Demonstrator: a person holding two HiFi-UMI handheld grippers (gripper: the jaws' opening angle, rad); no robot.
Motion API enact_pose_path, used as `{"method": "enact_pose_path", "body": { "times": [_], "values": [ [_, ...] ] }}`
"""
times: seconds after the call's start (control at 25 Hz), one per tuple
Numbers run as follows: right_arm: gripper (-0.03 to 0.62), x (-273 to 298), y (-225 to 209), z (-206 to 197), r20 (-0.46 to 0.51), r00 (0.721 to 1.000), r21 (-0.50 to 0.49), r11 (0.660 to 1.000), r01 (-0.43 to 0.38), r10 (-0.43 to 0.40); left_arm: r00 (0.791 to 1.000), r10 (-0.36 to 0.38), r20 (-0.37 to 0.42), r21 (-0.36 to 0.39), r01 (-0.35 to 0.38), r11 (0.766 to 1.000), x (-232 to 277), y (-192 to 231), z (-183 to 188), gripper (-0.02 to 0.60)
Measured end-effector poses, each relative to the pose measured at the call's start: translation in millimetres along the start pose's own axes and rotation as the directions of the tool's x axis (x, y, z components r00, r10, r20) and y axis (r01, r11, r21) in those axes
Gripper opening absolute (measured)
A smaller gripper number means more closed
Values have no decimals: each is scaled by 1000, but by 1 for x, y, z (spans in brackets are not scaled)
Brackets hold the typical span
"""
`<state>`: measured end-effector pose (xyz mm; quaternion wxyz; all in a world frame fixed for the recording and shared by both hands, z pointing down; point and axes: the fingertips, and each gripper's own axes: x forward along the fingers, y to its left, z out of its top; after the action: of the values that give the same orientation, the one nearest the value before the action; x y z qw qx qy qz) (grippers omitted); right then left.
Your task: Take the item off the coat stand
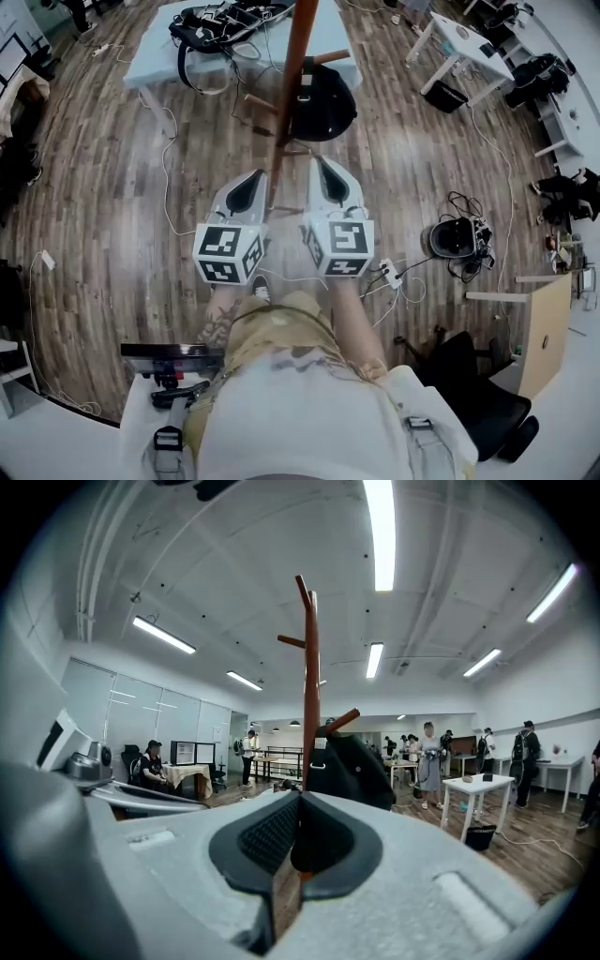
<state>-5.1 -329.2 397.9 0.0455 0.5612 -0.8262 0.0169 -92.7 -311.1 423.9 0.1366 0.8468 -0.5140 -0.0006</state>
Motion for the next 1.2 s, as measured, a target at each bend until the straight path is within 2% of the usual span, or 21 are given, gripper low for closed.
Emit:
{"method": "enact_pose_path", "body": {
  "times": [0.16, 0.36, 0.6, 0.72, 0.8, 0.92, 1.0, 1.08, 1.12, 1.2],
  "values": [
    [0, 20, -9, 8, 20, 1000, -14, 1000, 17, -16, 1000, -1, -14, -4, 1, 1000, 13, 8, -3, -8],
    [4, 45, -19, 31, 60, 998, -45, 999, -1, 4, 1000, 27, 3, 2, -27, 1000, 33, 14, 9, -8],
    [46, 64, -59, 52, 89, 996, -97, 995, -2, 11, 997, 66, 49, 16, -67, 998, 51, 13, 32, -8],
    [82, 79, -78, 58, 93, 996, -155, 988, 3, 11, 995, 74, 67, 26, -75, 997, 60, 10, 40, -8],
    [103, 92, -84, 56, 73, 997, -193, 981, -13, 27, 995, 76, 71, 34, -78, 996, 66, 7, 42, -8],
    [123, 111, -83, 43, -9, 996, -223, 971, -85, 86, 994, 78, 73, 43, -81, 996, 72, 4, 45, -8],
    [121, 119, -82, 37, -42, 993, -230, 966, -117, 110, 994, 81, 77, 49, -85, 995, 75, 4, 46, -8],
    [30, 123, -84, 36, -41, 993, -229, 966, -117, 111, 993, 86, 82, 54, -91, 994, 77, 7, 49, -8],
    [8, 123, -84, 37, -34, 994, -227, 967, -113, 108, 992, 89, 85, 56, -93, 994, 78, 8, 51, -8],
    [6, 122, -84, 41, -14, 995, -221, 970, -100, 99, 992, 92, 92, 59, -98, 993, 79, 10, 54, -8]
  ]
}}
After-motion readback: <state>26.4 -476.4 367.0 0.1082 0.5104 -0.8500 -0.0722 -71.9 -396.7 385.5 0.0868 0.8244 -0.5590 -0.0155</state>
